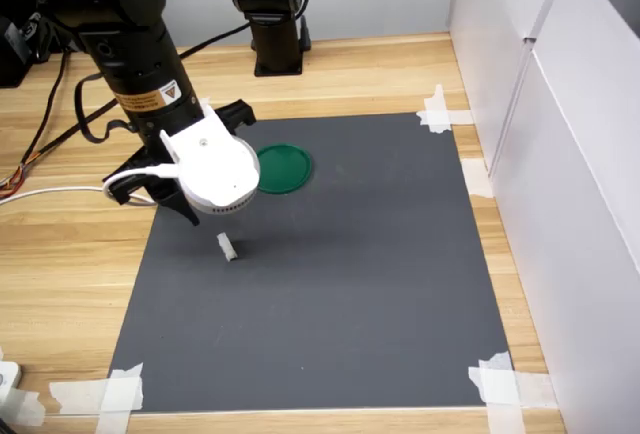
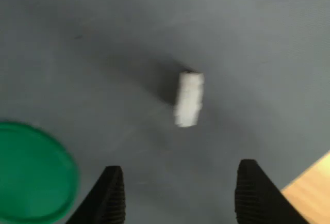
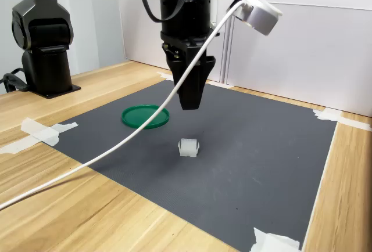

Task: Grasp a white terminal and put it in the green lid.

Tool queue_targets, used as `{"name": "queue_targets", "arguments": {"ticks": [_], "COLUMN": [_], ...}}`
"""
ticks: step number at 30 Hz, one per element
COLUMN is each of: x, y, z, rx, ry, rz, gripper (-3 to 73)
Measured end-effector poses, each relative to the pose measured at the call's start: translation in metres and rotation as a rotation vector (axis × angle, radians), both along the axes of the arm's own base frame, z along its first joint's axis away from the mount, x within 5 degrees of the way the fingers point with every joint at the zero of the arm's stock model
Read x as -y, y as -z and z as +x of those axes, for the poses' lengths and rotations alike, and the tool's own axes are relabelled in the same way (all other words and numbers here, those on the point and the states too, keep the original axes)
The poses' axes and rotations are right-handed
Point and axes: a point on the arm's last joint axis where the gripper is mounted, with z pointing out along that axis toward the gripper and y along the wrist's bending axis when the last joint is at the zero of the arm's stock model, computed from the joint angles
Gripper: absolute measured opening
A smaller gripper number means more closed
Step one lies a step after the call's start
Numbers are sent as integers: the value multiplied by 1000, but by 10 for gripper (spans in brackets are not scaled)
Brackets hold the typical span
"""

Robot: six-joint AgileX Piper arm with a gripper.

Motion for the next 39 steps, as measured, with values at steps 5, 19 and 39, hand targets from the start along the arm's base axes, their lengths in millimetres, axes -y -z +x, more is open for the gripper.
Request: {"name": "queue_targets", "arguments": {"ticks": [5, 19, 39], "x": [2, 3, -1], "y": [1, 28, 36], "z": [4, 13, 11], "rx": [35, -38, -52], "ry": [5, -4, -68], "rz": [-15, -9, 14], "gripper": [538, 538, 538]}}
